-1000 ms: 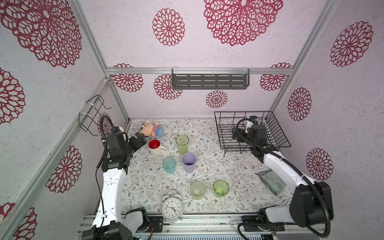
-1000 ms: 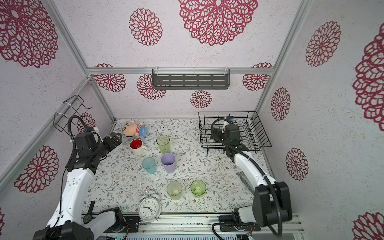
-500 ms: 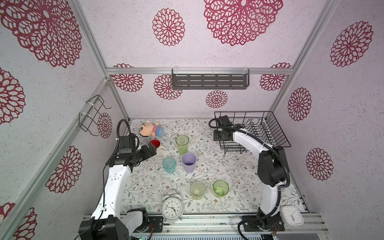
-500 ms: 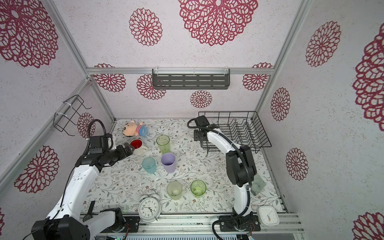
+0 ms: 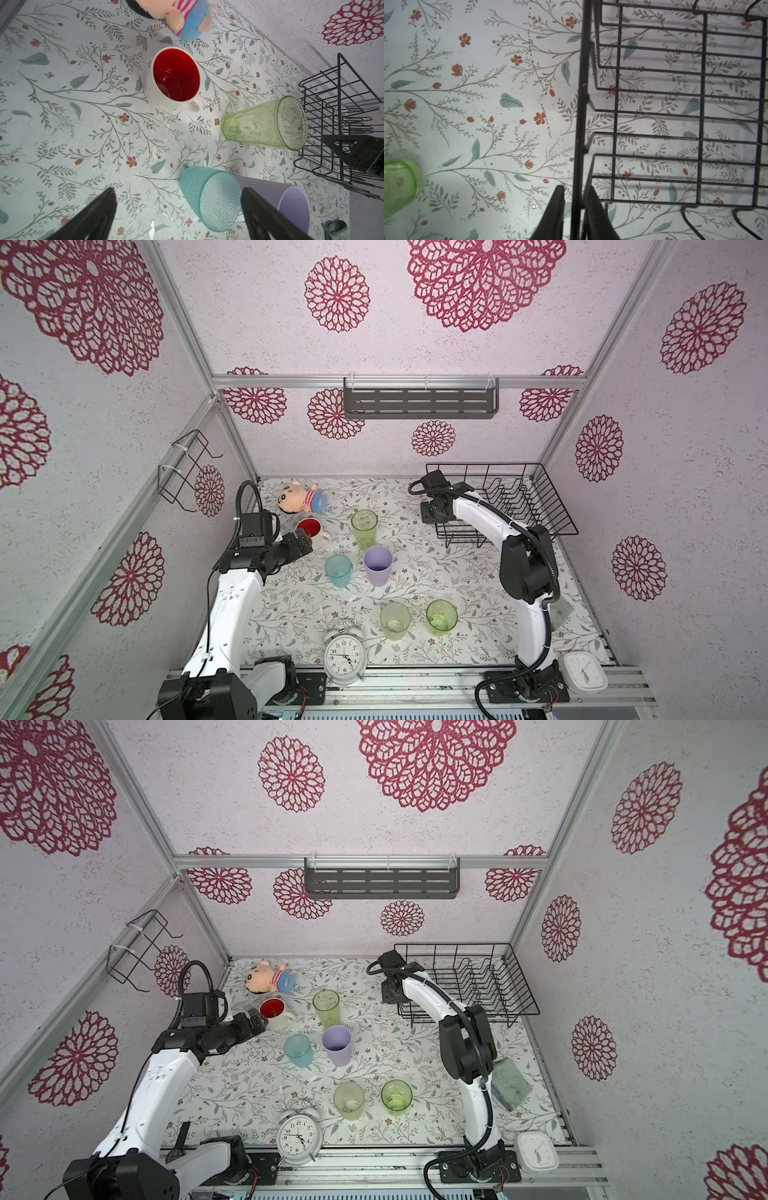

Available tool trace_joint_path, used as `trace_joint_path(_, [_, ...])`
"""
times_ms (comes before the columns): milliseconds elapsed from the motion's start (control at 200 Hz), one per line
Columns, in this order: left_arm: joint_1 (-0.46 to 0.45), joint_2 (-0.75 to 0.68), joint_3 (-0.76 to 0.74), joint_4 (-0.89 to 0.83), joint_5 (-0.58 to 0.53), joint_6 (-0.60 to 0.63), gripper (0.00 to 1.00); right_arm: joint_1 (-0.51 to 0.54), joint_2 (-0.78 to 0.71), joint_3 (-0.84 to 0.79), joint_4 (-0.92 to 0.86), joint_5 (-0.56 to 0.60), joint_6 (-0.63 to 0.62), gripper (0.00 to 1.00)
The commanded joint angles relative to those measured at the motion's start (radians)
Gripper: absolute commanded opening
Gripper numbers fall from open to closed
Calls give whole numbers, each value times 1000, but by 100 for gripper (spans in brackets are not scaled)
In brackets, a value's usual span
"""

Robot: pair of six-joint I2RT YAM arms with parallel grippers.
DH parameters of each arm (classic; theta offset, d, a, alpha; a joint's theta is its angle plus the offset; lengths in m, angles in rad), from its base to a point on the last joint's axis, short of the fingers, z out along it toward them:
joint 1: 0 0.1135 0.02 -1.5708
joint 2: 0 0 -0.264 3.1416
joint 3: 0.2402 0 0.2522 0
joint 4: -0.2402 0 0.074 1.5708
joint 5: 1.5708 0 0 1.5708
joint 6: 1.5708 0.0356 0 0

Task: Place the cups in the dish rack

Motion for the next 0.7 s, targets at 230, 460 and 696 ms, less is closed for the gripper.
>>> trace_joint_path(230, [-30,-2,-12,3,-23,-9,97,98,-18,72,16,-170,29,31])
trace_joint_path(460, [-44,2,-7,-10,-45,-1,97,93,-84,88,-32,-247,-7,50])
trace_joint_path(696, [-73,15,8,-26,-49,-2,97,-36,-244,-57,-116,-98,-63,70])
